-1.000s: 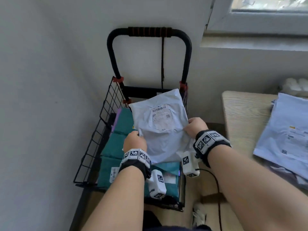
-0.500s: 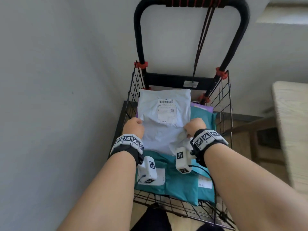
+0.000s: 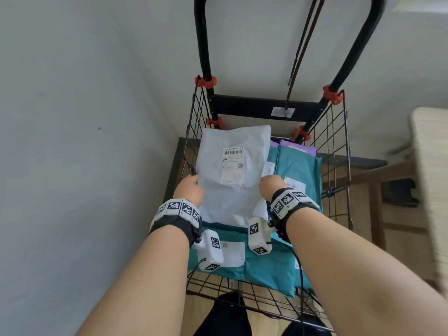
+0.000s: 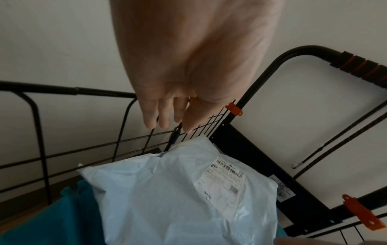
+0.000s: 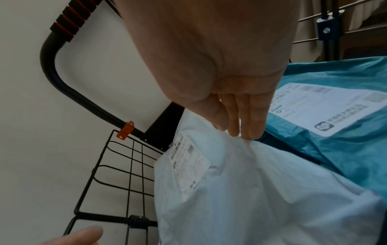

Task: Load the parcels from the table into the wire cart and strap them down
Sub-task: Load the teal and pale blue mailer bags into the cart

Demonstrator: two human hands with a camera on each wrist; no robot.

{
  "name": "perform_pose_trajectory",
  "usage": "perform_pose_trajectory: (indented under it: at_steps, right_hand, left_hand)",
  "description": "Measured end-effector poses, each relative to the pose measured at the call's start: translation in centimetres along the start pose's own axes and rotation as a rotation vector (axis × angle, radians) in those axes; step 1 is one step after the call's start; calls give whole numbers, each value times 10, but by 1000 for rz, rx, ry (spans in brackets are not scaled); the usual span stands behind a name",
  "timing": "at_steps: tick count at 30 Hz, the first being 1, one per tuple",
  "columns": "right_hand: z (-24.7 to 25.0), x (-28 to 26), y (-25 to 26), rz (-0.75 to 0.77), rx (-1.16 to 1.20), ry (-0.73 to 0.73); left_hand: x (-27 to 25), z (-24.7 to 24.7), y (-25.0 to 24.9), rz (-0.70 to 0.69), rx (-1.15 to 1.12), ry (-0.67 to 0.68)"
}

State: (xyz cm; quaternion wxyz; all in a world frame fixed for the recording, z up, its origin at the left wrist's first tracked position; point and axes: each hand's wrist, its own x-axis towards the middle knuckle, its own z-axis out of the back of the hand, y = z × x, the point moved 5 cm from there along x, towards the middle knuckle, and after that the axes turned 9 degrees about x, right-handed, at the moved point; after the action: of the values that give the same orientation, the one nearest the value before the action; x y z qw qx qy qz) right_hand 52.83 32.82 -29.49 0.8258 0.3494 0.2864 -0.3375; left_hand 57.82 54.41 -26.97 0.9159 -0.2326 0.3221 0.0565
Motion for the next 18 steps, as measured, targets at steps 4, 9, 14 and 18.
perform_pose_trajectory:
  at_steps: [4,9,14,18]
  right_hand:
    - [7,-15,-9,-42,7,39]
    - [37,-38,-35,32,180,-12]
    - [80,-68,-73,138,421,-6]
    - [132,-94,-102,221,454,-54]
  left_hand:
    - [-14,-5,-7,7,-18,12]
    - [-51,-19,-36,14,-53,-6]
    - [-108,-40,-100,-88,15,-46]
    - [-155,-56,-160,-169,37,-110]
